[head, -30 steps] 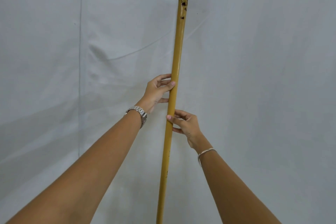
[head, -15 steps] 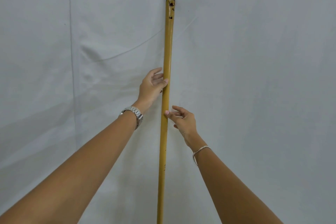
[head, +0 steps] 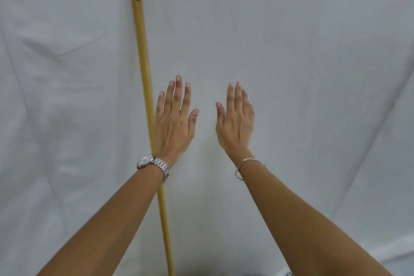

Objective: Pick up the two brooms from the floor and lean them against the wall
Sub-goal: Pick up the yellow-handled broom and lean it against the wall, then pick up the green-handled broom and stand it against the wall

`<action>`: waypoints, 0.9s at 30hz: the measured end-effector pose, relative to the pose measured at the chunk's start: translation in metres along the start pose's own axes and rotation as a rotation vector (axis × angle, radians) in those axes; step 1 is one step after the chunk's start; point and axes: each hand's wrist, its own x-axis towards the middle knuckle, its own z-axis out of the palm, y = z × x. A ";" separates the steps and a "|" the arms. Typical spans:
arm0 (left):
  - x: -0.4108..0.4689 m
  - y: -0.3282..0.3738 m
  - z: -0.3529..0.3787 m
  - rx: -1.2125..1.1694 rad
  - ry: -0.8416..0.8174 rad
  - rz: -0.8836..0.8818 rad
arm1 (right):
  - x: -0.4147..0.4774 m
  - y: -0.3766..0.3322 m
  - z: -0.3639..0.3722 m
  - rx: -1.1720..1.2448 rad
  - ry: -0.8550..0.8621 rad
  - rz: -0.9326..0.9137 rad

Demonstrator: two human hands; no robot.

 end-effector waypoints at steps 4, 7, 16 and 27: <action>-0.002 0.073 0.003 -0.042 -0.014 0.047 | -0.011 0.045 -0.045 -0.166 -0.048 -0.049; -0.003 0.132 0.005 -0.100 -0.021 0.023 | -0.024 0.088 -0.078 -0.269 -0.083 -0.045; -0.068 0.325 0.066 -0.235 -0.121 -0.083 | -0.076 0.268 -0.179 -0.399 -0.184 0.017; -0.263 0.550 0.177 -0.253 -0.528 -0.218 | -0.240 0.525 -0.224 -0.391 -0.572 -0.009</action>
